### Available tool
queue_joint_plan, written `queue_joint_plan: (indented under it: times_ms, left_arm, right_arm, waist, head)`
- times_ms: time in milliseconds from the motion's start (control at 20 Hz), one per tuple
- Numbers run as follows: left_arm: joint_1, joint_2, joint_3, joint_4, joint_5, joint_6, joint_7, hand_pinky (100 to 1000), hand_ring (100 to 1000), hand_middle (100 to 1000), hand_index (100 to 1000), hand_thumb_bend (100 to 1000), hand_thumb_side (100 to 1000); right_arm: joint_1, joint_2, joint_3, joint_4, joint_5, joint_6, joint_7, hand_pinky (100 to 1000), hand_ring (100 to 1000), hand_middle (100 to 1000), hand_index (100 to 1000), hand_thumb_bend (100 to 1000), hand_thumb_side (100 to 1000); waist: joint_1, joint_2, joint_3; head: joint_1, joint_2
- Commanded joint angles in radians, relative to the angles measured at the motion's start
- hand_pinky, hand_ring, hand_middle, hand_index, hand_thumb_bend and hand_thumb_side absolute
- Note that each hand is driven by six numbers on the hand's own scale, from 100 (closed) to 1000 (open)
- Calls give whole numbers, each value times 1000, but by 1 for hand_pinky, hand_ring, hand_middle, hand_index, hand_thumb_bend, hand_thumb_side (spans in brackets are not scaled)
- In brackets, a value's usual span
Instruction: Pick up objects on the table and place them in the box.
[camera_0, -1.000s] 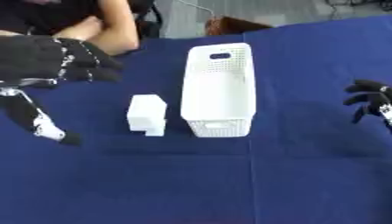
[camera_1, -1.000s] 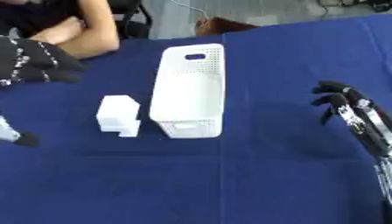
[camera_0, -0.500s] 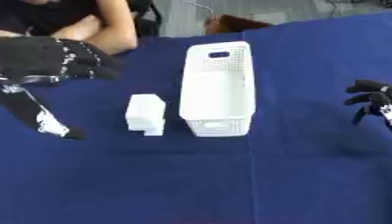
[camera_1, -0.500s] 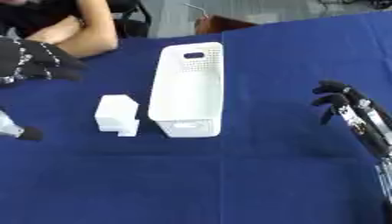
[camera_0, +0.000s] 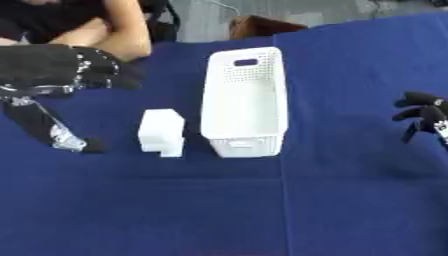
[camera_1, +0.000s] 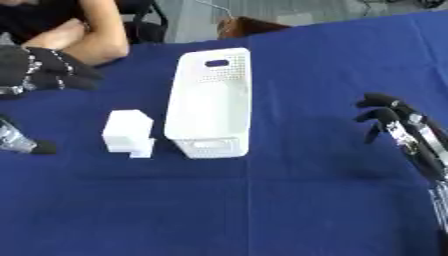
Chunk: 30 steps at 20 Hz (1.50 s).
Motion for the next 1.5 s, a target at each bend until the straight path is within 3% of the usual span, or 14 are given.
queue_joint_plan:
  times_ms: [50,1000,1500]
  left_arm:
    - [-21,9,-3,-16,3,-38,-48,913,931,967,1000,502,858]
    - [-38,-35,-44,-17,-6,-52,-106,910,925,963,1000,461,923]
    - [-23,-44,-37,0,-35,-49,-93,910,921,959,1000,440,932]
  right_arm:
    - [-21,1,2,-12,0,-2,6,440,699,763,903,100,865]
    - [-38,9,6,-9,1,-5,13,441,700,763,903,100,867]
    - [-49,11,8,-10,1,-7,16,441,700,763,903,100,869]
  waist:
    - [-6,-10,-5]
    - [-8,2,-24]
    - [-9,14,-40]
  head:
    - [17,-17]
    - [31,-10]
    - [32,-22]
